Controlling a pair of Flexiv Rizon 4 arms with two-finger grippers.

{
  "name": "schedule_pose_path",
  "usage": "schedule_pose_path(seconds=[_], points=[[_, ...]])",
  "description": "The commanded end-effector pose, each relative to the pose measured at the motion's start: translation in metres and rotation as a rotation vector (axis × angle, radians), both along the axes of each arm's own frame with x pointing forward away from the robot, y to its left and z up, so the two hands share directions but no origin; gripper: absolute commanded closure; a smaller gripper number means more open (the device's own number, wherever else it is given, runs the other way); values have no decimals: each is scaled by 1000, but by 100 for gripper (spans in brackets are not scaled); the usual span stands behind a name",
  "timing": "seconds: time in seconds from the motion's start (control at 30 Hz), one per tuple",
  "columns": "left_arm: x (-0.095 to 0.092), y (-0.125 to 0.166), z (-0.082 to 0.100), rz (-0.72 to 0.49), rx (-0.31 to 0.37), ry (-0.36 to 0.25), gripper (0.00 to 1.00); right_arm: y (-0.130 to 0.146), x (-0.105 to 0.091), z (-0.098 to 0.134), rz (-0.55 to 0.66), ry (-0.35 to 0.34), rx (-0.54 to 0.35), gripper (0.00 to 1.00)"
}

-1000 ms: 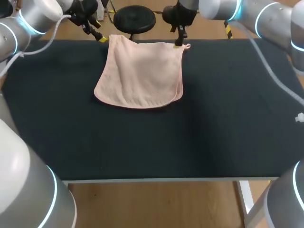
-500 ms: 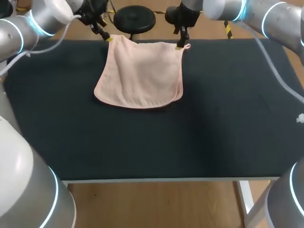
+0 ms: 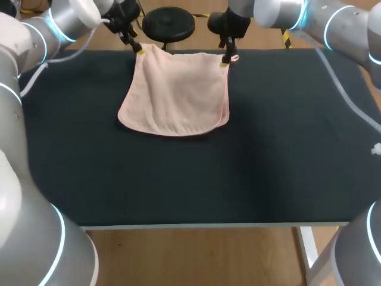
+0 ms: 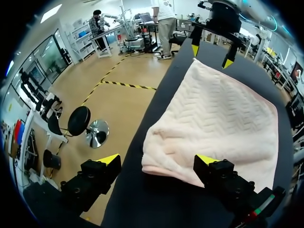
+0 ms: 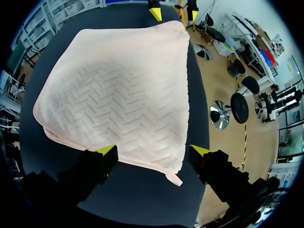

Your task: Fold the towel

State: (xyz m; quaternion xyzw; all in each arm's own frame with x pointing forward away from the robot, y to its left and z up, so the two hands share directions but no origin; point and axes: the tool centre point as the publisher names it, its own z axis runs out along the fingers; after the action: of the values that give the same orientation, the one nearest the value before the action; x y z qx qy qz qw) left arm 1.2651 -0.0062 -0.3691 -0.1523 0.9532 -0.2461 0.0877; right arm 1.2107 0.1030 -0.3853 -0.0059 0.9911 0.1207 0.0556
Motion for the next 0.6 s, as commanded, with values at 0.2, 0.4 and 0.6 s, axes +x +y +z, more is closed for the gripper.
schedule_pose_path(seconds=[0.2, 0.4, 0.6], points=[[65, 3, -28, -92, -11, 91, 0, -1, 9, -12, -12, 22, 12, 0], [71, -5, -29, -167, -24, 97, 0, -9, 6, -12, -34, 33, 17, 0], [69, -10, -32, -213, -28, 119, 0, -6, -1, -17, -32, 60, 26, 0]])
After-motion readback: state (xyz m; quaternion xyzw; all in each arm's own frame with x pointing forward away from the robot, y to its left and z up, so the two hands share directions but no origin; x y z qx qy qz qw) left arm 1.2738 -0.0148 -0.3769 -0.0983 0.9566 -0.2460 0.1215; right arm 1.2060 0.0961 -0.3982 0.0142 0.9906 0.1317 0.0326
